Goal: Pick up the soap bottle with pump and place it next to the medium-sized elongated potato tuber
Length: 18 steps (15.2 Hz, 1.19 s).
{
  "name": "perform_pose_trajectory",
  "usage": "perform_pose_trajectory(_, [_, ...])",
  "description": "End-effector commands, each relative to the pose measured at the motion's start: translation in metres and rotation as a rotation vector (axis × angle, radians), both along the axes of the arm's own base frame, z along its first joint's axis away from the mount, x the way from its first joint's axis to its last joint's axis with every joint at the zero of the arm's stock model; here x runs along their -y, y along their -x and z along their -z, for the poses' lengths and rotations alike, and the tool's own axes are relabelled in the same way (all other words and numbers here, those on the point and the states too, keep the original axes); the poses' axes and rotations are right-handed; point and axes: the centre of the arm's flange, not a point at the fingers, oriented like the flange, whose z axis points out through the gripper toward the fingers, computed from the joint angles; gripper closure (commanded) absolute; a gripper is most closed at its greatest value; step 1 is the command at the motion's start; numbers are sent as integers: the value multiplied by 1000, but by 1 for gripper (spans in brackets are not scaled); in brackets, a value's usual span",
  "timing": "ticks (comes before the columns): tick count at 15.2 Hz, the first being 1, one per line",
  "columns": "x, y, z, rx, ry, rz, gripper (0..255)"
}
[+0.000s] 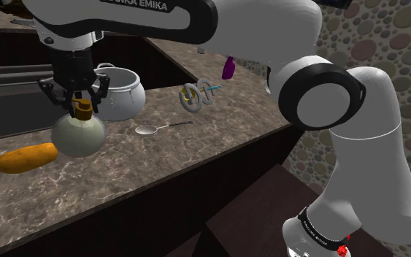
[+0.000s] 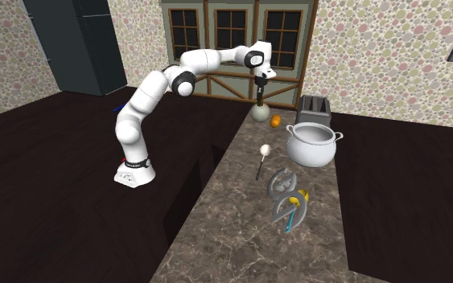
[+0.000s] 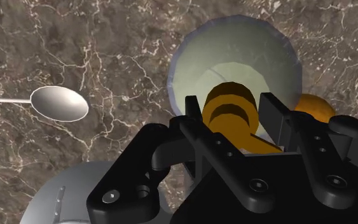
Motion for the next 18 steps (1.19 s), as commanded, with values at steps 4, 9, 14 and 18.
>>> perform_pose_trajectory(4, [0, 1, 26, 1, -1, 0, 255])
perform_pose_trajectory(9, [0, 1, 53, 1, -1, 0, 255])
perform_pose_trajectory(14, [0, 1, 79, 1, -1, 0, 255])
perform_pose_trajectory(18, [0, 1, 91, 1, -1, 0, 255])
